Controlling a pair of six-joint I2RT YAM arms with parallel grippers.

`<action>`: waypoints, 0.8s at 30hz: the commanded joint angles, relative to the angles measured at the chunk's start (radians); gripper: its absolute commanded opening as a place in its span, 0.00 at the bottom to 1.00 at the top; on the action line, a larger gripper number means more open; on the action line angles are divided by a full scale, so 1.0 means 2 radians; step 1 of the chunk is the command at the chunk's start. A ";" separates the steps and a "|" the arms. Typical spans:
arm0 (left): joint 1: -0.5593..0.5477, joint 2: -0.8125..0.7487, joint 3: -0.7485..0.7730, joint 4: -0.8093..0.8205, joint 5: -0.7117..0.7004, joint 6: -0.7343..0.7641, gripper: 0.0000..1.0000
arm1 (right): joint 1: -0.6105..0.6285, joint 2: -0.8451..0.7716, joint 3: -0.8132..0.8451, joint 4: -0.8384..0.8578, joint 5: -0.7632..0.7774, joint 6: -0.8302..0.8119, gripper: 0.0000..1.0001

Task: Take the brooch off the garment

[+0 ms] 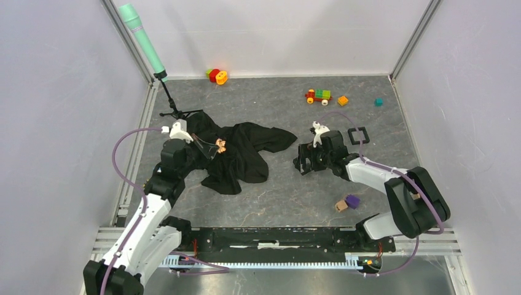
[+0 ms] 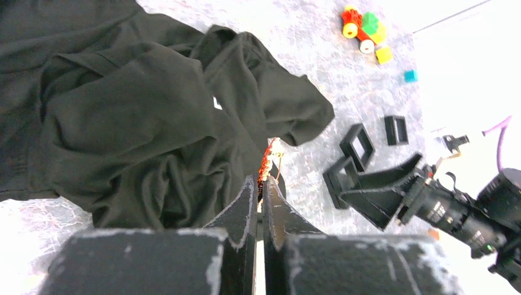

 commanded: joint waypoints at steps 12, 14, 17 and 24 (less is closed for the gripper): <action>-0.002 -0.008 0.034 -0.044 0.076 0.030 0.02 | 0.070 0.022 0.055 -0.058 0.059 -0.060 0.98; -0.002 -0.009 0.037 -0.048 0.077 0.034 0.02 | 0.078 0.033 0.073 -0.065 0.078 -0.062 0.98; -0.003 -0.009 0.038 -0.053 0.074 0.038 0.02 | 0.082 0.043 0.088 -0.067 0.088 -0.059 0.98; -0.002 -0.004 0.043 -0.056 0.074 0.041 0.02 | 0.084 0.065 0.113 -0.078 0.103 -0.061 0.95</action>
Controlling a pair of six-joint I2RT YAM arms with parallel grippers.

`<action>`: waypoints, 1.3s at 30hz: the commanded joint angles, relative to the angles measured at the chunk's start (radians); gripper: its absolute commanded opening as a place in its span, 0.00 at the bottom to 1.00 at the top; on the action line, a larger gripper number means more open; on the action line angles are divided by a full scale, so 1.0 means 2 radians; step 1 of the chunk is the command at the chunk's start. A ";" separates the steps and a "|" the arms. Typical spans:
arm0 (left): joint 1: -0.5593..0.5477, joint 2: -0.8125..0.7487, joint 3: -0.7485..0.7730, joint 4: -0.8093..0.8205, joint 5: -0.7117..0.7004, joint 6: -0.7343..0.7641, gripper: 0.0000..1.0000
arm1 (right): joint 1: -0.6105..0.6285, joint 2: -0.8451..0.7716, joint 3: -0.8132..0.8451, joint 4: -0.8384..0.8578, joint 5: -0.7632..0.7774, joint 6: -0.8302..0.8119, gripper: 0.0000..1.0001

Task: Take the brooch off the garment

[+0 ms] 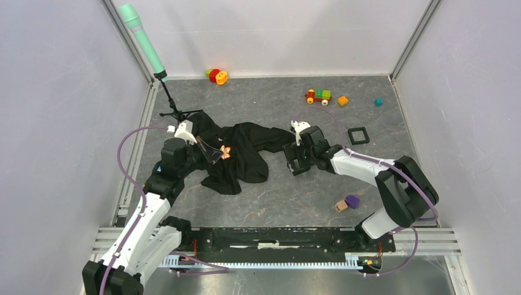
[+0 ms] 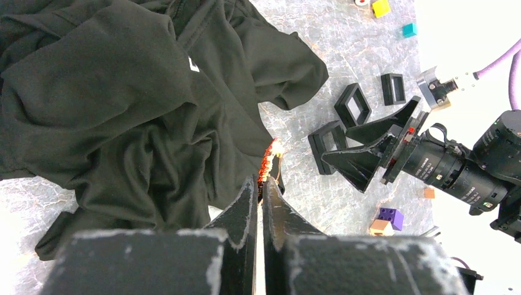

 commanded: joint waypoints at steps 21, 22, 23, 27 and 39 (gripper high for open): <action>-0.002 0.008 0.024 0.007 0.027 0.027 0.02 | 0.020 0.028 0.037 -0.014 0.027 -0.011 0.78; -0.002 0.007 0.023 0.007 0.028 0.027 0.02 | 0.020 0.028 0.037 -0.014 0.027 -0.011 0.77; -0.002 0.006 0.023 0.007 0.027 0.027 0.02 | 0.021 0.028 0.037 -0.014 0.027 -0.010 0.77; -0.002 0.008 0.022 0.006 0.028 0.027 0.02 | 0.020 0.021 0.038 -0.015 0.018 -0.008 0.72; -0.067 0.051 0.018 0.061 0.039 -0.002 0.02 | 0.001 -0.046 0.005 0.049 -0.222 0.079 0.70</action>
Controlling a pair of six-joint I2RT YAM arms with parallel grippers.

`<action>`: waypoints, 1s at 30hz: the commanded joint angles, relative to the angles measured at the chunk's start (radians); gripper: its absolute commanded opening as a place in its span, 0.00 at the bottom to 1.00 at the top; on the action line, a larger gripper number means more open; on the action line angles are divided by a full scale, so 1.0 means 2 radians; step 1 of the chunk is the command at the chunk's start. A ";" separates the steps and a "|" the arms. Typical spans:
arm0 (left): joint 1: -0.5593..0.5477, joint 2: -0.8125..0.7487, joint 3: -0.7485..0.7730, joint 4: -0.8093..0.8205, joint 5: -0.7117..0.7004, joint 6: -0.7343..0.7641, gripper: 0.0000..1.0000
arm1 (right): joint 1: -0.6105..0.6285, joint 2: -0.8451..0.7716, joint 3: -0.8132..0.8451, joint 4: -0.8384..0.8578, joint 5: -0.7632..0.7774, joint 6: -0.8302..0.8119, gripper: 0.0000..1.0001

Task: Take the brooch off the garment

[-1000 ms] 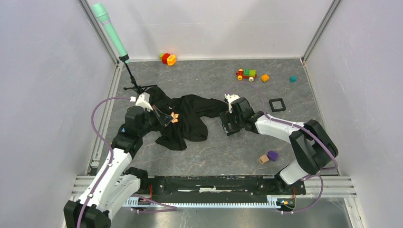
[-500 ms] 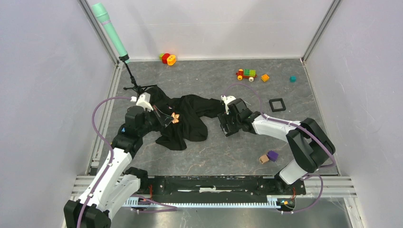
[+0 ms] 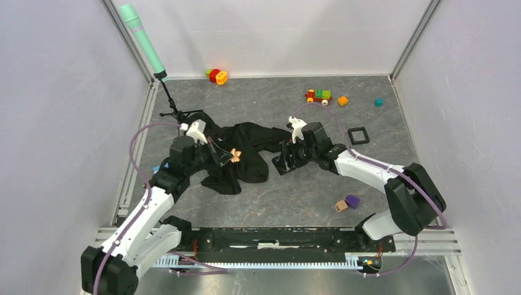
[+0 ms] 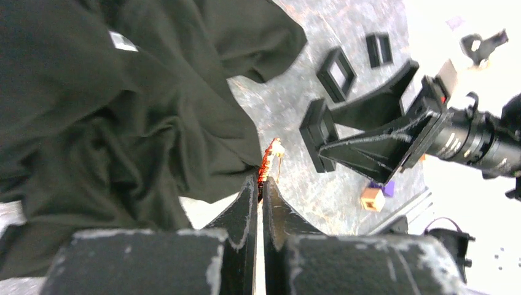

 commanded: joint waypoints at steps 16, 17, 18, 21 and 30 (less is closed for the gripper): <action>-0.103 0.118 -0.034 0.226 0.086 -0.087 0.02 | -0.007 -0.047 -0.047 0.118 -0.167 0.101 0.67; -0.104 0.123 -0.033 0.226 0.088 -0.086 0.02 | -0.007 -0.048 -0.049 0.123 -0.168 0.104 0.67; -0.103 0.127 -0.034 0.227 0.092 -0.086 0.02 | -0.007 -0.049 -0.051 0.127 -0.170 0.107 0.67; -0.103 0.141 -0.033 0.229 0.099 -0.088 0.02 | -0.007 -0.050 -0.050 0.132 -0.176 0.111 0.67; -0.103 0.149 -0.042 0.212 0.086 -0.085 0.02 | -0.007 -0.058 -0.047 0.130 -0.155 0.115 0.67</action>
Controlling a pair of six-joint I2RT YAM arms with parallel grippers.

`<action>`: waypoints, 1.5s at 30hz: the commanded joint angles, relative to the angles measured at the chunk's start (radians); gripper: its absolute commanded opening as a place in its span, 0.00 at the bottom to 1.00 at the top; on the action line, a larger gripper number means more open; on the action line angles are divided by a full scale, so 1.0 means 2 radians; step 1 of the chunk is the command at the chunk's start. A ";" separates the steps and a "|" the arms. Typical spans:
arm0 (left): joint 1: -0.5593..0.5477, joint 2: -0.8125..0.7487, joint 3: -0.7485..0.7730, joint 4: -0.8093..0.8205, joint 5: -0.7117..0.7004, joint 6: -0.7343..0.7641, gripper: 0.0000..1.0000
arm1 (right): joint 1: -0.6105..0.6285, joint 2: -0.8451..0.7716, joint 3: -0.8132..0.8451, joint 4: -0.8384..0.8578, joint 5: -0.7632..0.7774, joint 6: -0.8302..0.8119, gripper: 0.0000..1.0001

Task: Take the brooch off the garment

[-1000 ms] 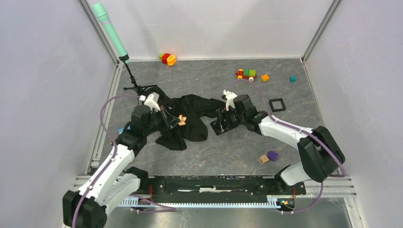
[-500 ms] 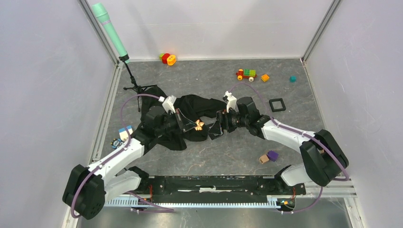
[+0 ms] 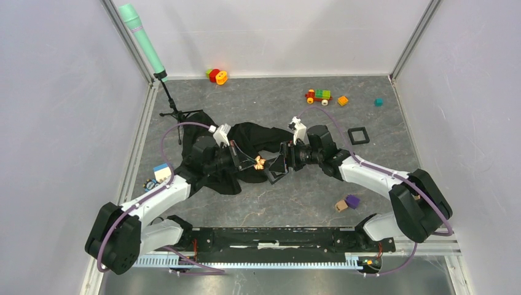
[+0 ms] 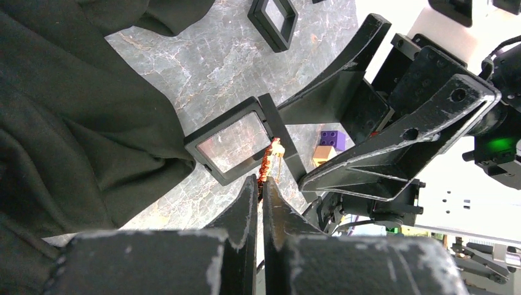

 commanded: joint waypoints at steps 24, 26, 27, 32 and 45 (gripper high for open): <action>-0.031 -0.009 -0.004 0.008 -0.046 0.081 0.02 | -0.035 -0.003 -0.130 0.294 -0.044 0.217 0.62; -0.050 -0.039 -0.017 0.021 -0.101 0.139 0.02 | -0.041 -0.003 -0.136 0.303 -0.044 0.226 0.63; -0.056 -0.060 -0.029 0.033 -0.140 0.156 0.02 | -0.045 -0.002 -0.143 0.317 -0.044 0.236 0.63; -0.069 -0.133 -0.114 0.181 -0.190 0.286 0.02 | -0.061 0.011 -0.156 0.370 -0.065 0.276 0.63; -0.106 -0.040 -0.180 0.460 -0.109 0.592 0.02 | -0.064 0.059 -0.165 0.458 -0.099 0.333 0.61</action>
